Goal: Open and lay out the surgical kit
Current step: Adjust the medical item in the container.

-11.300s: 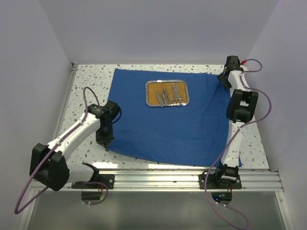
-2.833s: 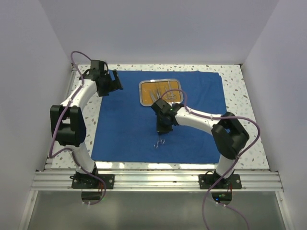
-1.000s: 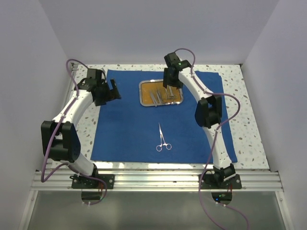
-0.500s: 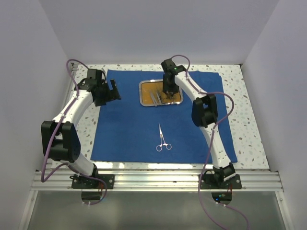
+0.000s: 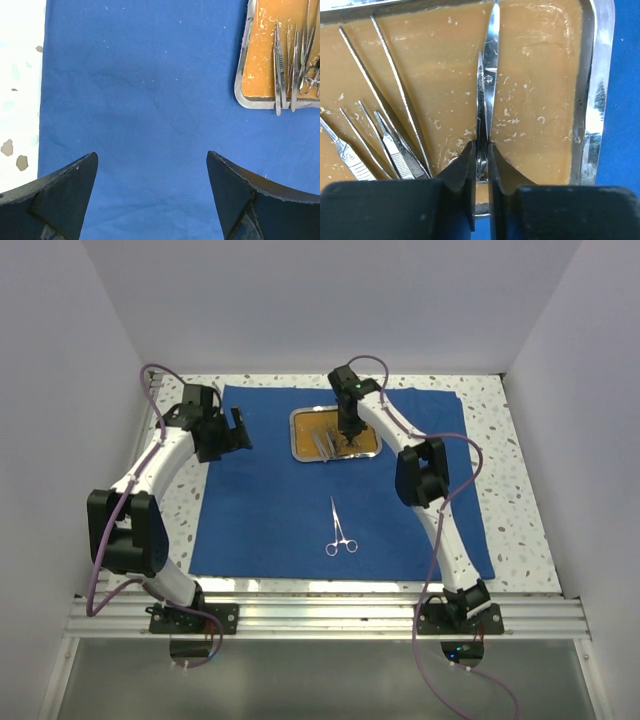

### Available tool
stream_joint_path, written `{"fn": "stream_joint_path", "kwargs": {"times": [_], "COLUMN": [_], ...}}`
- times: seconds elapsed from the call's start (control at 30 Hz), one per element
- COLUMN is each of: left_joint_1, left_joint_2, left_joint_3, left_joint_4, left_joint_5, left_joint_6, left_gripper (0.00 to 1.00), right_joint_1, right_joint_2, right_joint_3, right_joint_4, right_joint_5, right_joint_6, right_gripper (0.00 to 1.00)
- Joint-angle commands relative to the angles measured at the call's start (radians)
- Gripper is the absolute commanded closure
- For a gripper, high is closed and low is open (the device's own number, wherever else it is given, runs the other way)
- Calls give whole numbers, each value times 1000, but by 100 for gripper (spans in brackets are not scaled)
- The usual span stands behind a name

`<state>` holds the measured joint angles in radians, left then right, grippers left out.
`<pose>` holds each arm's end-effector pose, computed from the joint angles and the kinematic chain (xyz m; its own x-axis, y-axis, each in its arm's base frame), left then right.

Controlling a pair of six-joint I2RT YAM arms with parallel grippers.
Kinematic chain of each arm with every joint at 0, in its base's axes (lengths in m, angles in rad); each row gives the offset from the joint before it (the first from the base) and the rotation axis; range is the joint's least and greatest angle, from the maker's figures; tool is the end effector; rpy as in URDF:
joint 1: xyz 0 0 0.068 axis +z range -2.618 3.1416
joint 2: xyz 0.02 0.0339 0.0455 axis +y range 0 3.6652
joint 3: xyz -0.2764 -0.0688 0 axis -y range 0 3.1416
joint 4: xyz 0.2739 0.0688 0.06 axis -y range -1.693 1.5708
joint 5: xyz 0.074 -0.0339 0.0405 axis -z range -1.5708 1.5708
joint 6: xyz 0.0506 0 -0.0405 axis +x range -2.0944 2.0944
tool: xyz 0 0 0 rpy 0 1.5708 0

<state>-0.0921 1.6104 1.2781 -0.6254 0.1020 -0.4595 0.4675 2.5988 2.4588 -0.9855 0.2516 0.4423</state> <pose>0.3789 -0.0402 0.2554 -0.7964 -0.3695 -0.4788 -0.2269 0.9164 -0.3298 0.5317 0.2543 0.1664 -0.8740 0.0232 -0.4854 0.0369 0.9991 -0.0187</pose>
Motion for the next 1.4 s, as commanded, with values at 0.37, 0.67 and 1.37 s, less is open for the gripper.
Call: {"fn": "stream_joint_path", "kwargs": {"times": [0.37, 0.67, 1.37], "left_joint_1": [2, 0, 0], "left_joint_2": [11, 25, 2], "left_joint_3": [-28, -3, 4], "left_joint_4": [36, 41, 33], "left_joint_5": [13, 15, 24], "left_joint_6": [19, 19, 24], "left_gripper": [7, 7, 7], "right_joint_1": [22, 13, 10], "right_joint_2": [-46, -184, -54], "right_joint_3": [-31, 6, 60], "right_joint_4": [-88, -108, -13], "right_joint_5": [81, 112, 31], "right_joint_6": [-47, -68, -39], "right_gripper": [100, 100, 42]}}
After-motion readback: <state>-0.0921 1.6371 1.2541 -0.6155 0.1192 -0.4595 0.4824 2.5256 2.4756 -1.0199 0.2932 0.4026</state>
